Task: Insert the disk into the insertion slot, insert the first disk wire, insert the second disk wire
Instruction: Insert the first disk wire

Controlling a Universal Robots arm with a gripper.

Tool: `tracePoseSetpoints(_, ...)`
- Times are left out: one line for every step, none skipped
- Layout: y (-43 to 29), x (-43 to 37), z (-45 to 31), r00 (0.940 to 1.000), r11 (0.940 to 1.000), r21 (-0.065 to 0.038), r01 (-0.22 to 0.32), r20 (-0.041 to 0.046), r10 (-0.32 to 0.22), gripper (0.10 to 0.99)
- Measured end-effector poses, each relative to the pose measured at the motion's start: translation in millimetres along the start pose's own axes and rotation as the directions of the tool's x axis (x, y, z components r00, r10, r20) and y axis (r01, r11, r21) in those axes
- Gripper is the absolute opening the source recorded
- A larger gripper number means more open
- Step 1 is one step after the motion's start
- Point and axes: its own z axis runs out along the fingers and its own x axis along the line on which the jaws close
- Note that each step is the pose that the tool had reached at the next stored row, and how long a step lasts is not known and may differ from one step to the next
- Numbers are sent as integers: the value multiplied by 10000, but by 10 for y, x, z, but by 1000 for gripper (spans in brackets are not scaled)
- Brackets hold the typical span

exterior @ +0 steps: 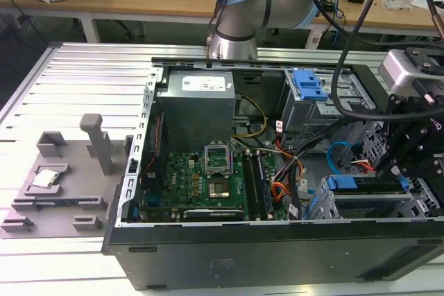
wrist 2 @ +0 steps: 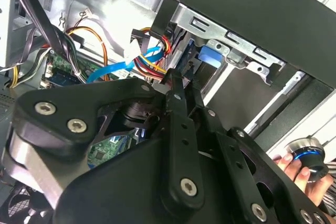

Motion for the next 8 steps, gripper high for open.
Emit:
tracePoseSetpoints(-1,0,9,10000,10000,-1,1,-1,-1,188)
tracePoseSetpoints(-1,0,14,10000,10000,-1,1,-2,-1,188)
tracePoseSetpoints(-2,0,25,10000,10000,-2,1,2,-1,188)
tracePoseSetpoints(-2,0,30,10000,10000,-1,1,1,-1,188)
tracePoseSetpoints(-2,0,37,10000,10000,-1,1,-1,-1,188)
tracePoseSetpoints(-3,1,40,10000,10000,0,0,-1,0,188)
tracePoseSetpoints(-3,2,43,10000,10000,0,0,-3,0,188)
tracePoseSetpoints(-6,2,48,10000,10000,-1,0,-2,0,188)
